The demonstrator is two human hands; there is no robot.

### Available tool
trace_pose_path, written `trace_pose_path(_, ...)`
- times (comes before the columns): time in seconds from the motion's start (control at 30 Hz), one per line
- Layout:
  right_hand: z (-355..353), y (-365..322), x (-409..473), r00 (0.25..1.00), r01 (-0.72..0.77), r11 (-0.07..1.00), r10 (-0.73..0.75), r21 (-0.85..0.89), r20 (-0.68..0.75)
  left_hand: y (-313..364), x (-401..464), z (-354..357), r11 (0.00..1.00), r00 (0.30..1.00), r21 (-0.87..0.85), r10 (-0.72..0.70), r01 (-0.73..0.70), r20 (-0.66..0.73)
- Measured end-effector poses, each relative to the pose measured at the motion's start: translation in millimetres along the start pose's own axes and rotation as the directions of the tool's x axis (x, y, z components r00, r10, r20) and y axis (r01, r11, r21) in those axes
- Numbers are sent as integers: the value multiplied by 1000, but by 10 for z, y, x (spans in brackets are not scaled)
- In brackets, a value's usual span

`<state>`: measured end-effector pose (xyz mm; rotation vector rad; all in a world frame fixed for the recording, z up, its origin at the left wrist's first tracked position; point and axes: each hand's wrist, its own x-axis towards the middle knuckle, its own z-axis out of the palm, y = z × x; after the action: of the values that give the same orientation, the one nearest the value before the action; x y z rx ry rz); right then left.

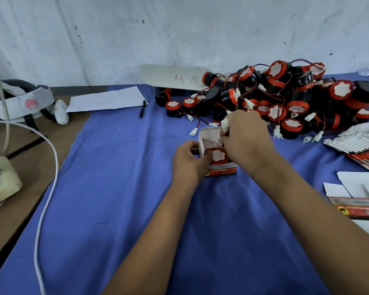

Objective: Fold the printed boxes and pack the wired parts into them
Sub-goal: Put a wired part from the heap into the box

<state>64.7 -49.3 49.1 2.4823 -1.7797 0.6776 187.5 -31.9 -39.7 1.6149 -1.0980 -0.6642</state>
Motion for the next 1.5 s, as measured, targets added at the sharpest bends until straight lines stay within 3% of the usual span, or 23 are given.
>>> trace_pose_path(0.17, 255, -87, -81, 997, 19, 995, -26, -102, -66, -10, -19, -6, 998, 1000, -63, -5, 5, -4)
trace_pose_path(0.43, 374, 26, -111, 991, -30, 996, 41, 88, -124, -6, -40, -27, 996, 1000, -86, 7, -6, 10)
trace_pose_path(0.53, 406, 8, -114, 991, -13, 997, 24, 77, -130, 14, -45, -33, 996, 1000, -87, 2, -1, 10)
trace_pose_path(0.8, 422, 68, -96, 984, 177, 983, -175, -54, 31, 16, -61, -53, 997, 999, -68, 22, -20, 25)
trace_pose_path(0.93, 438, 97, -80, 947, 304, 950, -295, -65, 125, 20, -73, -75, 997, 999, -77, 33, -30, 28)
trace_pose_path(1.1, 431, 154, -117, 922, 358, 934, -353, -2, 162, 33, -97, -91, 995, 996, -42, 87, -86, 29)
trace_pose_path(1.23, 400, 141, -96, 927, 284, 956, -294, 78, 231, 44, -119, -85, 985, 985, 18, 173, -173, 0)
trace_pose_path(1.33, 345, 83, -47, 944, 97, 961, -171, 260, 281, 30, -119, -61, 978, 980, 50, 200, -200, 5)
trace_pose_path(1.43, 309, -24, 0, 956, -124, 837, -43, 532, 290, 27, -133, -20, 969, 974, 103, 226, -226, 16)
trace_pose_path(1.5, 305, -105, 11, 964, -144, 828, -7, 541, 267, 26, -139, -11, 953, 965, 156, 261, -258, 4)
